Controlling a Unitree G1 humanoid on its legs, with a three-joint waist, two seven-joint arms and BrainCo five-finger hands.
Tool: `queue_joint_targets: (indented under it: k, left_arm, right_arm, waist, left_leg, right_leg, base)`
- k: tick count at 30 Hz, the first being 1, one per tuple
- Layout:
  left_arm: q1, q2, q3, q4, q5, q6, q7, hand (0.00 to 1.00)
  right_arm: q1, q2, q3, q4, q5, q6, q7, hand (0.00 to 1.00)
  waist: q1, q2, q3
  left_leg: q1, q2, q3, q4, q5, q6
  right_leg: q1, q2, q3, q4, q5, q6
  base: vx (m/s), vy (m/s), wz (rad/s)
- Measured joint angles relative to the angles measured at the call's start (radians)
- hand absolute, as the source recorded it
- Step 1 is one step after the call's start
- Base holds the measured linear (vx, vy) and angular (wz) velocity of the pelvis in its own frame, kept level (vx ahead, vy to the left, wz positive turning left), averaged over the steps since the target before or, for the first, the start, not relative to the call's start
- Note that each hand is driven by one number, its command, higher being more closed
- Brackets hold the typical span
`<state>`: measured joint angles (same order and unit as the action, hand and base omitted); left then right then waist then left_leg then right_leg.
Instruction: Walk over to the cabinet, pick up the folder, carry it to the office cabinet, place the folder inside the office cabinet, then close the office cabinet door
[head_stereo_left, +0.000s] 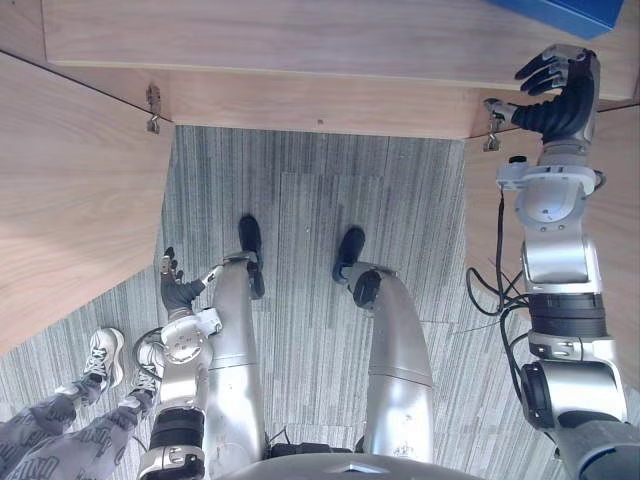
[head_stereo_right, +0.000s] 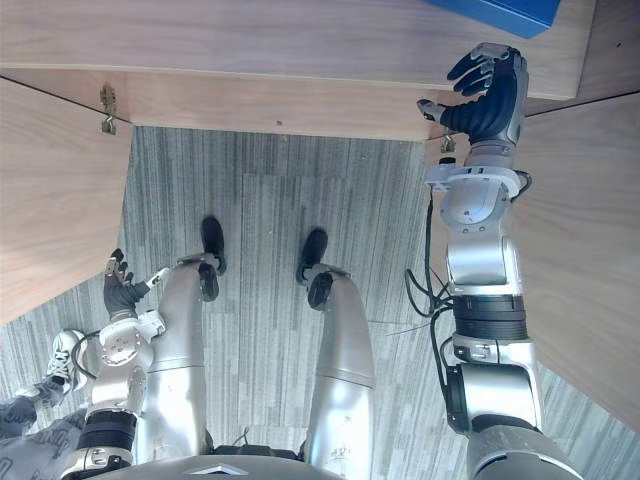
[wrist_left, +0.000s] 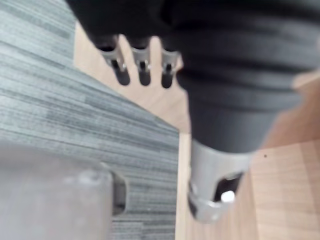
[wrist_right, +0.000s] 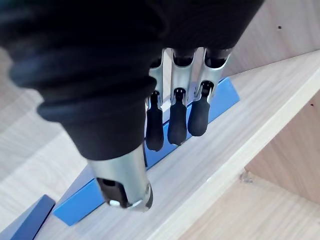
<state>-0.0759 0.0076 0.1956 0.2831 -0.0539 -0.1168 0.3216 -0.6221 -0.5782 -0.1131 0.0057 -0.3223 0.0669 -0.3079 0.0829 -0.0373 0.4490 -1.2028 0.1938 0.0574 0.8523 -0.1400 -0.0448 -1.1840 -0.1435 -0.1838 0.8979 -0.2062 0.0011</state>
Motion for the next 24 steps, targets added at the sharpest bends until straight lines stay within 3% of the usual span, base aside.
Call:
queue_joint_targets:
  k: [7, 11, 24]
  left_arm:
    - [0.001, 0.007, 0.0, -0.028, 0.0, -0.006, 0.001, 0.0]
    - [0.001, 0.011, -0.001, -0.037, 0.0, -0.034, 0.003, 0.0]
    - [-0.001, 0.022, -0.007, -0.041, -0.007, -0.08, 0.007, 0.0]
  right_arm:
    - [-0.078, -0.022, 0.097, 0.003, -0.039, -0.028, -0.006, 1.0]
    - [-0.162, -0.041, 0.148, 0.019, -0.038, -0.044, -0.013, 1.0]
    - [-0.38, -0.119, 0.231, 0.275, 0.022, -0.065, -0.043, 1.0]
  waist:
    - [0.004, -0.004, 0.027]
    - [0.009, -0.003, 0.043]
    - [0.027, -0.003, 0.043]
  left_leg:
    - [-0.004, -0.004, 0.002, 0.006, -0.006, 0.007]
    - [-0.013, -0.004, 0.002, 0.021, -0.013, 0.007]
    - [-0.06, -0.012, -0.001, 0.047, -0.016, 0.009]
  right_leg:
    - [-0.006, -0.009, 0.0, 0.011, -0.009, 0.0]
    - [-0.016, -0.012, 0.003, 0.028, -0.016, 0.001]
    - [-0.064, -0.026, 0.002, 0.065, -0.029, 0.001]
  base:
    - [0.0, 0.0, 0.02]
    - [0.0, 0.0, 0.0]
    - [-0.01, 0.003, 0.02]
